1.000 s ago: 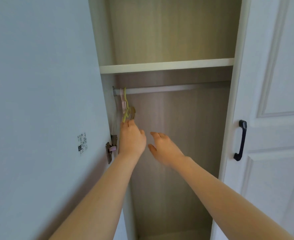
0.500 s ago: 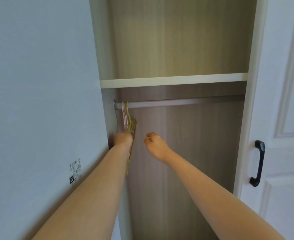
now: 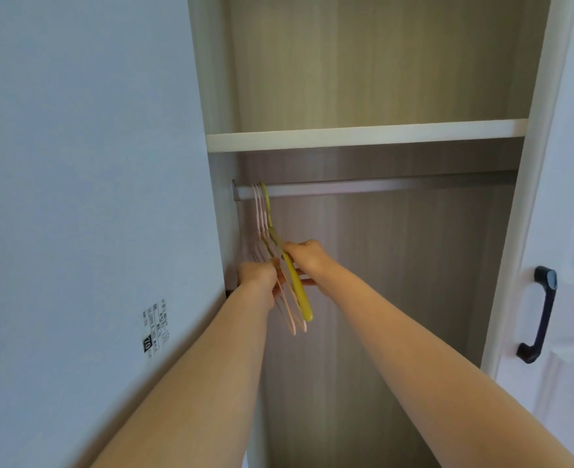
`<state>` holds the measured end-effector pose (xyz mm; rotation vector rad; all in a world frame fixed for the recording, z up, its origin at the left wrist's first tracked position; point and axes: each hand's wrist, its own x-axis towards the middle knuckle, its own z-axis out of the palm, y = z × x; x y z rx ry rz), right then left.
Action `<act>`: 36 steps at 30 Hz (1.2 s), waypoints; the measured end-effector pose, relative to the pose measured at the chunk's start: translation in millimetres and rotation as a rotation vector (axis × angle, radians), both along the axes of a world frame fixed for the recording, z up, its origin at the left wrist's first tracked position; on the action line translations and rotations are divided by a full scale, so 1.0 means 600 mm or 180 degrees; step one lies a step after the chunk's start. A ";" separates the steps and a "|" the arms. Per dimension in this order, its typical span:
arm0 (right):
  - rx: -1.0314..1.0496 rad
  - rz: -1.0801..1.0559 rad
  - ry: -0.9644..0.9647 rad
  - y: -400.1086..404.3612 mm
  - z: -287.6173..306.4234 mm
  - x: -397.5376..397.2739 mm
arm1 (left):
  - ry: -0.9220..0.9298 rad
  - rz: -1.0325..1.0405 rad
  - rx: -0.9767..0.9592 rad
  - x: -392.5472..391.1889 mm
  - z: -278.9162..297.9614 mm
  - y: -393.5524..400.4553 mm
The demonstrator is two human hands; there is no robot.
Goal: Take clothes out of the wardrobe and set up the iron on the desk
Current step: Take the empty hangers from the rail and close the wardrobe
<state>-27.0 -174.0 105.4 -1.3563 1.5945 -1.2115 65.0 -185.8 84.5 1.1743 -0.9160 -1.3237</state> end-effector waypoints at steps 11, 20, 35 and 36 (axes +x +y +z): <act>0.0192 0.0000 0.0216 -0.007 0.024 0.009 | -0.0192 0.0079 0.0086 0.001 -0.002 -0.002; 0.0311 0.0059 0.0039 -0.017 0.019 0.015 | -0.0252 0.0151 0.0056 -0.002 -0.005 -0.011; -0.0278 -0.0542 0.0547 -0.020 0.032 -0.024 | -0.0139 0.0370 0.0008 -0.025 0.039 -0.002; -0.0324 -0.0567 0.0556 -0.016 0.030 -0.027 | -0.0094 0.0355 0.0001 -0.029 0.043 0.005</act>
